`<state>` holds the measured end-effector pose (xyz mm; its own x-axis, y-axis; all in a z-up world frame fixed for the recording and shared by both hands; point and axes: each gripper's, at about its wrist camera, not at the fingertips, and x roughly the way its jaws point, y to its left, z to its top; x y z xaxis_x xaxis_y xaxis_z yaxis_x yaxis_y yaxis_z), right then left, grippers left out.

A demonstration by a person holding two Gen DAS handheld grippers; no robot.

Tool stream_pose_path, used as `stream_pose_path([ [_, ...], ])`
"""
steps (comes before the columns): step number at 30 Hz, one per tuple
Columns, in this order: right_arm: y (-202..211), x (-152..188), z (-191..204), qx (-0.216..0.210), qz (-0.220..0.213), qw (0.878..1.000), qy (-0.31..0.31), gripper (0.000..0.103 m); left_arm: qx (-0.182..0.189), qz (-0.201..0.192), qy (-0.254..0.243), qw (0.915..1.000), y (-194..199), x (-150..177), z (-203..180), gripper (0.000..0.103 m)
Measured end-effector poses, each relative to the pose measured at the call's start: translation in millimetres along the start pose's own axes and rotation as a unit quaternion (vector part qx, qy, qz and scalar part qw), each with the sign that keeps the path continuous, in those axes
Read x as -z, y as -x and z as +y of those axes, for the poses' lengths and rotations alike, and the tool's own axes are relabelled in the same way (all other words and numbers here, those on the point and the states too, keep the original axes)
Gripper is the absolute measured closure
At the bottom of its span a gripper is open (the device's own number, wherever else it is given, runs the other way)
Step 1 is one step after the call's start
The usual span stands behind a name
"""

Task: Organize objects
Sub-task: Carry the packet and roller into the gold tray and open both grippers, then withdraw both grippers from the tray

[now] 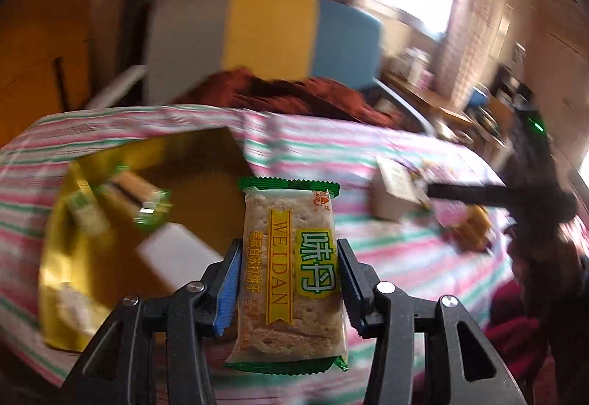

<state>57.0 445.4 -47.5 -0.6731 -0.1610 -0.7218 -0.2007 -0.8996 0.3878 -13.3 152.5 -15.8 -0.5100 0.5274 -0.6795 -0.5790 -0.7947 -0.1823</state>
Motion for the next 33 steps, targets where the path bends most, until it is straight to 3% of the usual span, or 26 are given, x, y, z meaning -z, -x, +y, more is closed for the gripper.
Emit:
stream_pose_path([
  [6,-41,-17,86,-0.045,0.025,0.996,0.075,0.037,-0.082,-0.012,0.070,0.9941,2,-6,66,0.055],
  [11,-88,-30,142,-0.053,0.054,0.991,0.114,0.037,-0.138,-0.011,0.096,0.9857,2,-4,99,0.054],
  [16,-128,-55,179,-0.025,0.056,0.990,0.127,0.035,-0.151,-0.014,0.112,0.9822,4,1,117,0.049],
  [17,-133,-60,184,-0.023,0.051,0.991,0.124,0.033,-0.151,-0.017,0.115,0.9817,6,2,118,0.047],
  [18,-136,-64,188,-0.020,0.048,0.991,0.122,0.020,-0.151,-0.018,0.116,0.9816,7,2,119,0.046],
  [20,-136,-68,193,-0.006,0.033,0.992,0.121,0.005,-0.153,-0.021,0.113,0.9814,9,2,121,0.044],
  [22,-135,-66,193,-0.017,0.034,0.992,0.117,0.005,-0.155,-0.022,0.111,0.9814,12,4,123,0.044],
  [33,-117,-14,175,0.007,0.041,0.995,0.090,0.001,-0.167,-0.019,0.133,0.9769,27,17,126,0.043],
])
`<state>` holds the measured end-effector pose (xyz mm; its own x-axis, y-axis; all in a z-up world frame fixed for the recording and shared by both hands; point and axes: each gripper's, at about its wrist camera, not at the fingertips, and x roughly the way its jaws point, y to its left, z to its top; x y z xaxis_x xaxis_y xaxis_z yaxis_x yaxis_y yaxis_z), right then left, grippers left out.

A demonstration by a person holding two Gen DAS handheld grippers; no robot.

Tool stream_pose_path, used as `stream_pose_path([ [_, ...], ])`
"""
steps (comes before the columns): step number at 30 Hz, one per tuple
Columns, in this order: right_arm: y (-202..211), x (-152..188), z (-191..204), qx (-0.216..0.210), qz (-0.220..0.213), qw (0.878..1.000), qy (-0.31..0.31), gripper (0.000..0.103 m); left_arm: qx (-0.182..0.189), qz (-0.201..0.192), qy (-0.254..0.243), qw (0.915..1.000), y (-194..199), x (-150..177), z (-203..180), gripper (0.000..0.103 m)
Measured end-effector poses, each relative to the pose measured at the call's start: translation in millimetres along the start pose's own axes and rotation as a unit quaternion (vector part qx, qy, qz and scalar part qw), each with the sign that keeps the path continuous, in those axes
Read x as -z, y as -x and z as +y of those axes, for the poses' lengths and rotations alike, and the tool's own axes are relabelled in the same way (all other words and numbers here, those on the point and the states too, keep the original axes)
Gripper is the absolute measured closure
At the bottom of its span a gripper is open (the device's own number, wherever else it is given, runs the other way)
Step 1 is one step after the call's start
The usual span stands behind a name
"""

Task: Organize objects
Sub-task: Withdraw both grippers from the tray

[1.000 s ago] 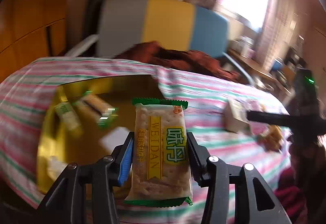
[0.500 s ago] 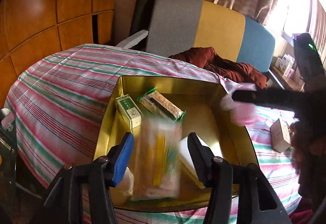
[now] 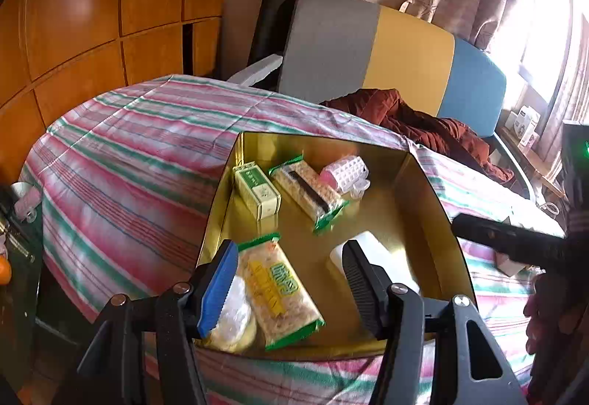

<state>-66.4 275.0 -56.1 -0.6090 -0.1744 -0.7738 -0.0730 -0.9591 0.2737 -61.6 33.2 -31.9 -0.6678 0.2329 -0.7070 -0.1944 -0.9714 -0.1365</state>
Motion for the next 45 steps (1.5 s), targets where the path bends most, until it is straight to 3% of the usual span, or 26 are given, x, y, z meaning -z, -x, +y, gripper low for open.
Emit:
stream_pose_path([
  [7,22,31,1,0.025,-0.025,0.999,-0.008,0.000,-0.008,0.001,0.000,1.0000,12,14,0,0.043],
  [18,40,58,24,0.075,-0.062,0.995,0.037,0.000,-0.020,-0.004,0.005,0.9998,22,24,1,0.043],
  [45,67,76,-3,0.096,-0.084,0.992,0.012,0.000,-0.031,-0.027,-0.074,0.9964,40,32,-41,0.043],
])
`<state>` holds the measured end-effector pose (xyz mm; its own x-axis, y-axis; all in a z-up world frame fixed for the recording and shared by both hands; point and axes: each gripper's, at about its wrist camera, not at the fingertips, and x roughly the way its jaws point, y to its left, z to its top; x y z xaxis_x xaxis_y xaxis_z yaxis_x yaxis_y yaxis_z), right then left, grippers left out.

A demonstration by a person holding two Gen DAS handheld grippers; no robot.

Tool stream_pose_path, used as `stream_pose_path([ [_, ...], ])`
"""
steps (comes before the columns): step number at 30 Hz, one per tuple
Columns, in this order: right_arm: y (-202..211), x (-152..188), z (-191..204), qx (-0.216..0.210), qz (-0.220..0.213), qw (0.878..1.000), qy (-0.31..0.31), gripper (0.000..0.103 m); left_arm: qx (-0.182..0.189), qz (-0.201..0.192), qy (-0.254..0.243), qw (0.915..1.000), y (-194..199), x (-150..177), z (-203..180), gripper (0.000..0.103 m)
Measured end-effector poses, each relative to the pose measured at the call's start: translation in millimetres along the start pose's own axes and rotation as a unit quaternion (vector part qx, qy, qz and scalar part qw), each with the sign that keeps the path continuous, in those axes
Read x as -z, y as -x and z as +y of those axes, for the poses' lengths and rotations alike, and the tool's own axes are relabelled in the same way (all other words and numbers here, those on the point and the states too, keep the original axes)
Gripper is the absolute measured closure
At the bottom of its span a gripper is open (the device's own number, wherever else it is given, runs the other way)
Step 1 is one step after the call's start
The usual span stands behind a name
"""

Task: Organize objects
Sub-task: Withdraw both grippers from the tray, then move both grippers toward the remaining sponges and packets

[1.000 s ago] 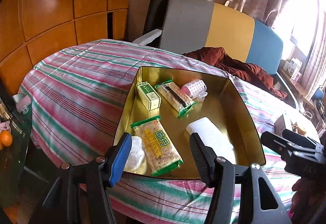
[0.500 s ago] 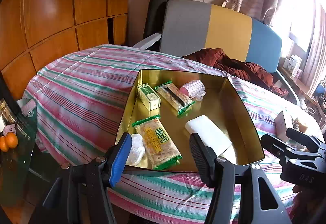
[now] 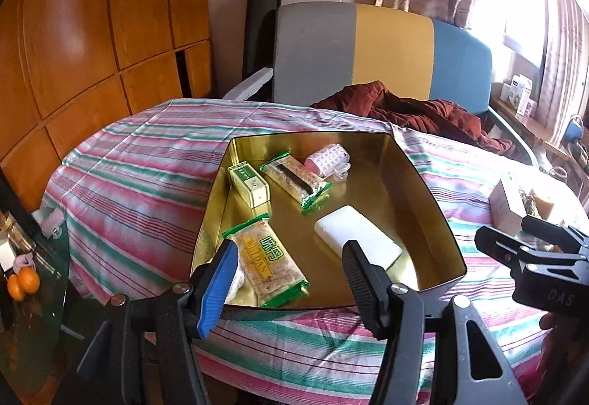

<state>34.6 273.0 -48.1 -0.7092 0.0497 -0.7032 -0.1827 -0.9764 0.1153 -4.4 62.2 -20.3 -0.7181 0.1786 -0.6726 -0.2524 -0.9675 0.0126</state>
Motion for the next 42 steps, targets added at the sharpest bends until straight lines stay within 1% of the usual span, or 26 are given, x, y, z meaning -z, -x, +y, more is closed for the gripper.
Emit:
stream_pose_path([
  [5,2,1,-8,0.001,0.000,1.000,-0.007,0.000,0.000,-0.008,-0.020,0.9998,4,0,-10,0.043],
  [12,4,1,-21,0.005,0.000,1.000,-0.016,0.000,0.004,-0.008,-0.040,0.9992,6,0,-23,0.043],
  [17,6,2,-39,0.017,0.002,0.999,-0.029,0.000,0.006,-0.003,-0.052,0.9986,4,1,-32,0.043],
  [23,16,0,-81,0.043,0.005,0.997,-0.058,0.000,0.017,0.003,-0.069,0.9975,0,1,-46,0.043],
  [26,23,0,-117,0.059,0.011,0.993,-0.098,0.000,0.031,0.003,-0.080,0.9963,0,0,-55,0.043],
  [29,35,0,-158,0.092,0.014,0.987,-0.131,0.000,0.051,0.003,-0.093,0.9944,0,-1,-67,0.043],
  [33,55,2,-221,0.134,0.013,0.973,-0.189,0.000,0.081,0.004,-0.109,0.9907,2,-3,-85,0.043],
  [36,70,10,-267,0.180,-0.001,0.956,-0.231,0.000,0.114,0.020,-0.115,0.9865,-1,-5,-100,0.043],
  [38,77,19,-291,0.199,-0.008,0.945,-0.259,0.000,0.125,0.023,-0.126,0.9839,-3,-6,-113,0.043],
  [40,82,32,-312,0.208,-0.014,0.934,-0.291,0.000,0.140,0.028,-0.137,0.9802,-4,-7,-125,0.043],
  [41,84,39,-322,0.208,-0.017,0.928,-0.310,0.000,0.148,0.033,-0.142,0.9782,-6,-7,-132,0.043],
  [42,85,48,-333,0.202,-0.019,0.919,-0.339,0.000,0.152,0.036,-0.147,0.9768,-7,-8,-139,0.042],
])
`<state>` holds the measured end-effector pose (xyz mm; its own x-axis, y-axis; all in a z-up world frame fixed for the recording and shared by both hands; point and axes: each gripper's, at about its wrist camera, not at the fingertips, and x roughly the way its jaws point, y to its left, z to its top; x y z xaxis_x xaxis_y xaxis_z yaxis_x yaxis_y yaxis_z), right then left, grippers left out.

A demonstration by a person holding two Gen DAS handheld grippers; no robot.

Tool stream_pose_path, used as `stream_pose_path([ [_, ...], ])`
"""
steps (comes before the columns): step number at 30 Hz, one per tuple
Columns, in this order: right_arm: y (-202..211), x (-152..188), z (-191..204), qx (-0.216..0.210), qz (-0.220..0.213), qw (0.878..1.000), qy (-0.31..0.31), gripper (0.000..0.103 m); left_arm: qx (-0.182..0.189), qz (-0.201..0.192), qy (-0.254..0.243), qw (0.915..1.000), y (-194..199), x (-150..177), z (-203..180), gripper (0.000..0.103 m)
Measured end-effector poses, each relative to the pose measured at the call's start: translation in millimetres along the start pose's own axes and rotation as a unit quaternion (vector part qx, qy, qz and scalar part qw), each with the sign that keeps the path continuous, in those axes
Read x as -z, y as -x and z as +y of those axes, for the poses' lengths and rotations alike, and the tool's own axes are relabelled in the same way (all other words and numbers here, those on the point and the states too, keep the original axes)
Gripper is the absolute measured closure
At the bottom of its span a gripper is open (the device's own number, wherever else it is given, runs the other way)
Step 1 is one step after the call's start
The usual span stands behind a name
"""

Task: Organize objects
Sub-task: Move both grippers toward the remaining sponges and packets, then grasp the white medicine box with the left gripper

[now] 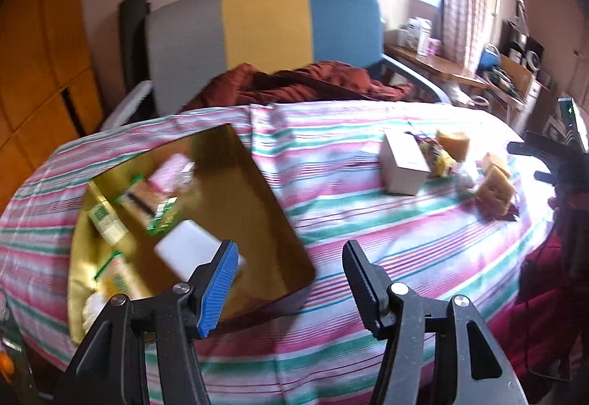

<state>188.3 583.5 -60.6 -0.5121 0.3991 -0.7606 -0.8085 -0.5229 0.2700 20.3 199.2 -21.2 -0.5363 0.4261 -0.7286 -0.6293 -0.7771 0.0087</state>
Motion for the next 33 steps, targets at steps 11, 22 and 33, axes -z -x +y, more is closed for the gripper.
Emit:
stream_pose_path([
  [11,-9,-1,-43,-0.054,0.023,0.990,-0.132,0.000,0.061,0.046,-0.065,0.9949,-55,-37,-72,0.030],
  [22,-14,0,-34,-0.078,0.037,0.991,-0.103,0.000,0.069,0.060,-0.111,0.9897,-128,-89,-128,0.017],
  [33,-16,-3,-52,-0.087,0.036,0.984,-0.150,0.000,0.057,0.113,-0.112,0.9857,-208,-117,-155,0.019],
])
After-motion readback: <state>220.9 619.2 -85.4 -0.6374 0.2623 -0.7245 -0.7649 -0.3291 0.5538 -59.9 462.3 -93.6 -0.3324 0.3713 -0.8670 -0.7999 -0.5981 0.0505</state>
